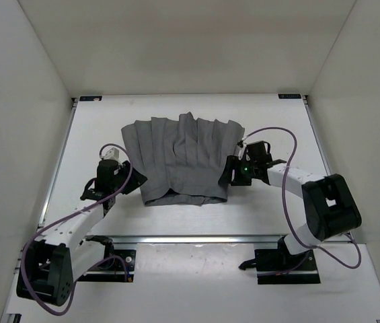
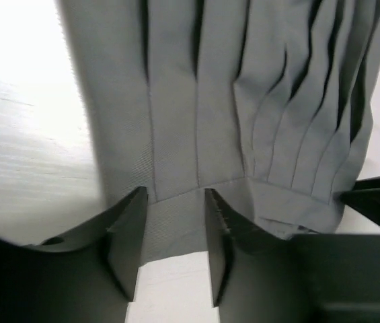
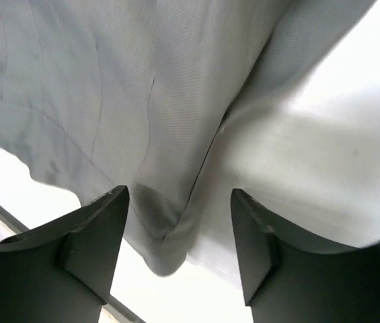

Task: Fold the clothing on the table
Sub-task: Flatten the skirt out

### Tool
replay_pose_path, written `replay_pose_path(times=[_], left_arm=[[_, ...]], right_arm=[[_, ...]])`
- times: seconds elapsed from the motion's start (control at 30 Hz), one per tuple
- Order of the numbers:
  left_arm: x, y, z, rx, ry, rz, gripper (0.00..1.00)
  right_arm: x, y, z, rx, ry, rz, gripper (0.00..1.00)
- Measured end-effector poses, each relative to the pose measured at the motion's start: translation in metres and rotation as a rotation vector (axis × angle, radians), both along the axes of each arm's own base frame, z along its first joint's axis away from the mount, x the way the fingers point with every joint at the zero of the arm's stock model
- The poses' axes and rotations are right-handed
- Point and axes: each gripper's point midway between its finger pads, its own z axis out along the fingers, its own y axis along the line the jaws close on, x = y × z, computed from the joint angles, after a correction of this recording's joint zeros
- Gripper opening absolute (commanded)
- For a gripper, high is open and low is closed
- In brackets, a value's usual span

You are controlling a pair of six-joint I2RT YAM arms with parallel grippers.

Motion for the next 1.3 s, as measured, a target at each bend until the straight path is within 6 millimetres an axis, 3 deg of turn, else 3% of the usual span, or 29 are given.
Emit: replay_pose_path(times=[0.2,0.4,0.53,0.73,0.8,0.97,1.17,1.3], left_arm=[[-0.014,-0.006,-0.003,0.013,0.0,-0.059,0.52],[-0.034,0.002,-0.005,0.098,-0.054,-0.108,0.54],[-0.038,-0.003,0.0,0.147,-0.11,-0.169,0.57],[-0.048,-0.004,-0.024,0.178,-0.023,-0.191,0.56],[-0.055,-0.003,-0.034,0.177,0.008,-0.179,0.6],[-0.068,-0.004,-0.052,0.148,0.056,-0.154,0.56],[-0.062,-0.006,-0.051,0.101,0.05,-0.094,0.56],[-0.059,-0.009,-0.051,0.067,0.04,-0.069,0.55]], right_arm=[[-0.012,-0.004,0.015,-0.098,-0.1,0.064,0.62],[-0.039,0.016,0.03,-0.304,-0.287,0.236,0.57],[-0.052,0.013,0.022,-0.464,-0.347,0.307,0.56],[-0.064,-0.008,0.005,-0.642,-0.35,0.34,0.56],[-0.063,-0.011,0.003,-0.664,-0.351,0.328,0.53],[-0.058,-0.017,-0.001,-0.573,-0.299,0.227,0.49],[-0.05,-0.035,0.008,-0.239,-0.24,-0.014,0.49],[-0.051,-0.033,0.013,-0.028,-0.2,-0.089,0.49]])
